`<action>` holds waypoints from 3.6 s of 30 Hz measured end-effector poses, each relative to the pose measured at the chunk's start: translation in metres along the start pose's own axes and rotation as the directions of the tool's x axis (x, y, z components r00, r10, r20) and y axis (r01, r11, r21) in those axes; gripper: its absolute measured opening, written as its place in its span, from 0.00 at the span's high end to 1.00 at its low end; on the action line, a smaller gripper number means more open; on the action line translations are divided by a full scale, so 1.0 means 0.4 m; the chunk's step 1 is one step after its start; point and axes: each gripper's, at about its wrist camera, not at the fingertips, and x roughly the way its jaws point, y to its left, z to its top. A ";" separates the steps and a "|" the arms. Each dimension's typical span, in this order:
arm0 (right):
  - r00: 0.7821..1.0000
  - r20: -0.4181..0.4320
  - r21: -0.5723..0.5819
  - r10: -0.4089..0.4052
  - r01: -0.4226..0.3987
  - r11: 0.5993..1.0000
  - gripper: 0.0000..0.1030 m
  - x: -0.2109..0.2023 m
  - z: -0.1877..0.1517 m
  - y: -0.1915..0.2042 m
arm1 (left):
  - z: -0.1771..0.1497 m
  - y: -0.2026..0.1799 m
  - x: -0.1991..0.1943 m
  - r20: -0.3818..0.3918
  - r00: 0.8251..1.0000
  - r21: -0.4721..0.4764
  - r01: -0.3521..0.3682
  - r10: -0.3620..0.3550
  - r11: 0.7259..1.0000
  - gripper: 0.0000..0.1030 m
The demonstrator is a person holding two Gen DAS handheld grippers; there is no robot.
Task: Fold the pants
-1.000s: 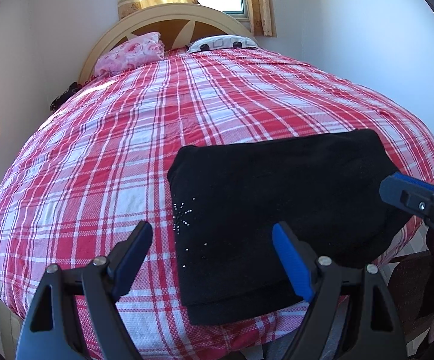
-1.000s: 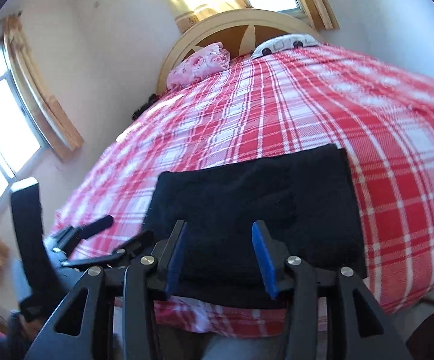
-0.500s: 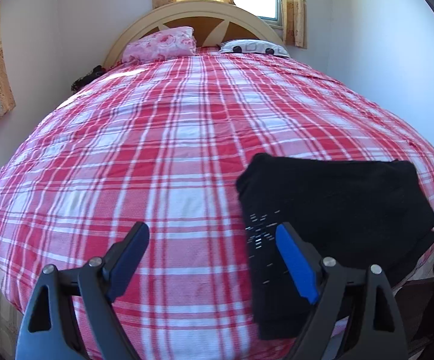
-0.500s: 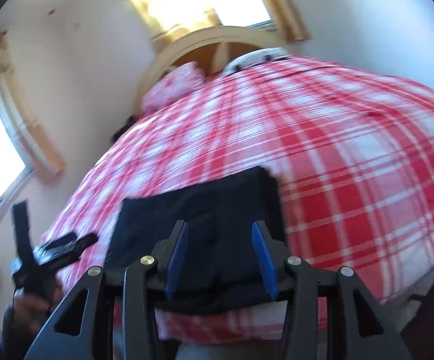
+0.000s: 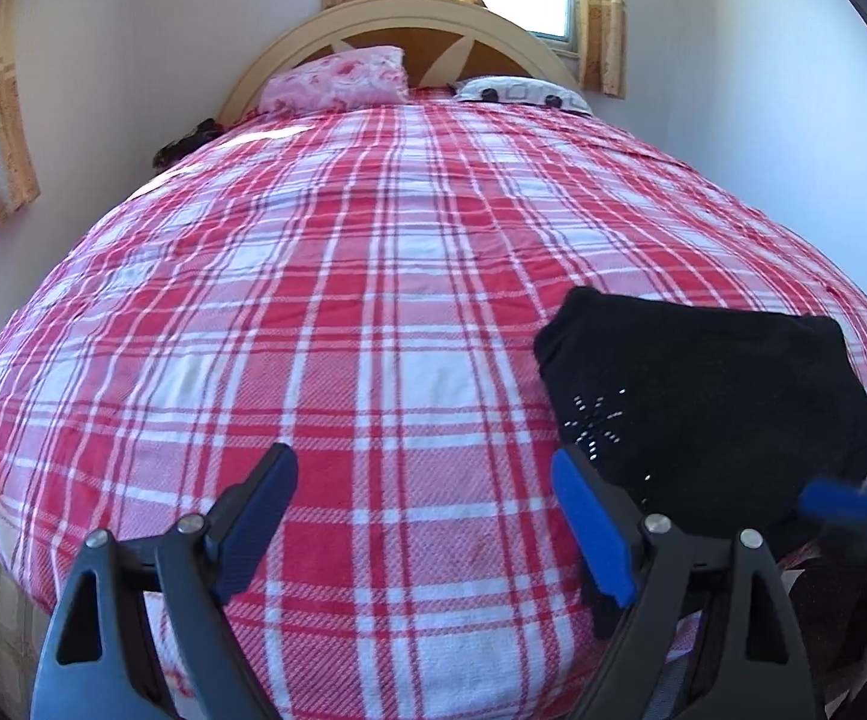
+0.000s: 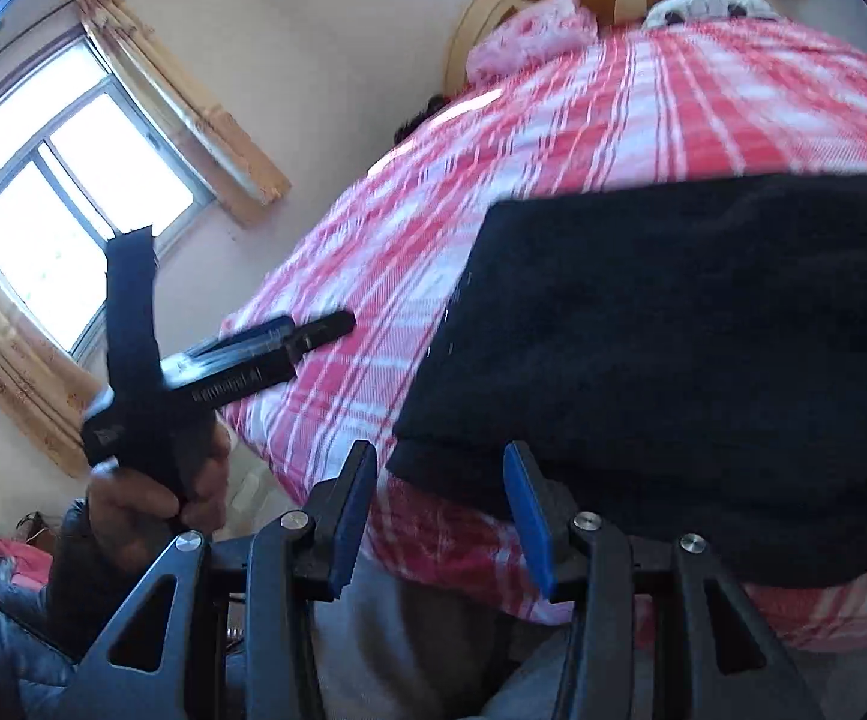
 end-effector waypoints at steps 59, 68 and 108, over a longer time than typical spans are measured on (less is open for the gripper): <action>0.972 0.191 0.286 -0.136 0.077 0.955 0.67 -0.159 0.000 -0.328 | 0.044 -0.151 0.126 -0.072 0.897 -0.164 0.420 -0.435 0.893 0.72; 0.963 0.244 0.195 -0.112 0.064 0.979 0.68 -0.183 0.081 -0.235 | 0.103 -0.126 0.028 0.063 0.941 -0.084 0.336 -0.332 0.938 0.73; 0.985 0.103 0.187 -0.137 0.116 0.976 0.68 0.093 0.208 -0.234 | 0.041 0.111 0.236 -0.046 0.904 -0.412 0.371 -0.425 0.832 0.77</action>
